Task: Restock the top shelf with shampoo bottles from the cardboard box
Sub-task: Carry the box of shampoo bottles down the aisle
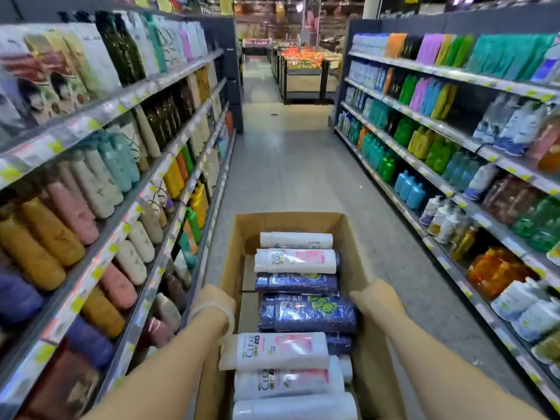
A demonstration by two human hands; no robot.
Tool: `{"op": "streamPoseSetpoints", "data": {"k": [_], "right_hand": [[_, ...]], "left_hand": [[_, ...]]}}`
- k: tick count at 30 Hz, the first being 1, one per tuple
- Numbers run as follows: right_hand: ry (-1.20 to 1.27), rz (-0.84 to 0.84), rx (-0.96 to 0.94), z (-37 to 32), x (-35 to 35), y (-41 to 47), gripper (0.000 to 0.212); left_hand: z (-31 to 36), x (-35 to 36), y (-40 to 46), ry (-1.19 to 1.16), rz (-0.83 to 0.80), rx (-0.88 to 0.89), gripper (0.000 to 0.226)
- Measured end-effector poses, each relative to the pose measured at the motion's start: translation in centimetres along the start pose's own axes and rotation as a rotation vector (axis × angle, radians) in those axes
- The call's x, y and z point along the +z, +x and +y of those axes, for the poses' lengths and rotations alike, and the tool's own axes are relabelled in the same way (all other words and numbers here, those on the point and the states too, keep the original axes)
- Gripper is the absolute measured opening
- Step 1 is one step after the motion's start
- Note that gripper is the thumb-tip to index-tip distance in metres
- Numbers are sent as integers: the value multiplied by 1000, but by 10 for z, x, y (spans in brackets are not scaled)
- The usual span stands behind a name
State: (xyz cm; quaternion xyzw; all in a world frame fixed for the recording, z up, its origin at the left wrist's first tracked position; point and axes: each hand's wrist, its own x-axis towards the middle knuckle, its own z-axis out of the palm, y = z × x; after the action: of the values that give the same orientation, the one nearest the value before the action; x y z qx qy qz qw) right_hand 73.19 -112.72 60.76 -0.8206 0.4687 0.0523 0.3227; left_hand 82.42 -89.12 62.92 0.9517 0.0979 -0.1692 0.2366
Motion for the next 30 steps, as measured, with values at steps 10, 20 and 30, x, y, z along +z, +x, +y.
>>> {"op": "streamPoseSetpoints", "data": {"k": [10, 20, 30], "right_hand": [[23, -4, -34, -206, -17, 276, 35], [-28, -49, -151, -422, -21, 566, 29], [-27, -56, -172, -642, 6, 820, 32]], "left_hand": [[212, -30, 282, 50, 17, -25, 27], [396, -43, 565, -55, 44, -118, 27], [553, -79, 850, -44, 74, -76, 23]]}}
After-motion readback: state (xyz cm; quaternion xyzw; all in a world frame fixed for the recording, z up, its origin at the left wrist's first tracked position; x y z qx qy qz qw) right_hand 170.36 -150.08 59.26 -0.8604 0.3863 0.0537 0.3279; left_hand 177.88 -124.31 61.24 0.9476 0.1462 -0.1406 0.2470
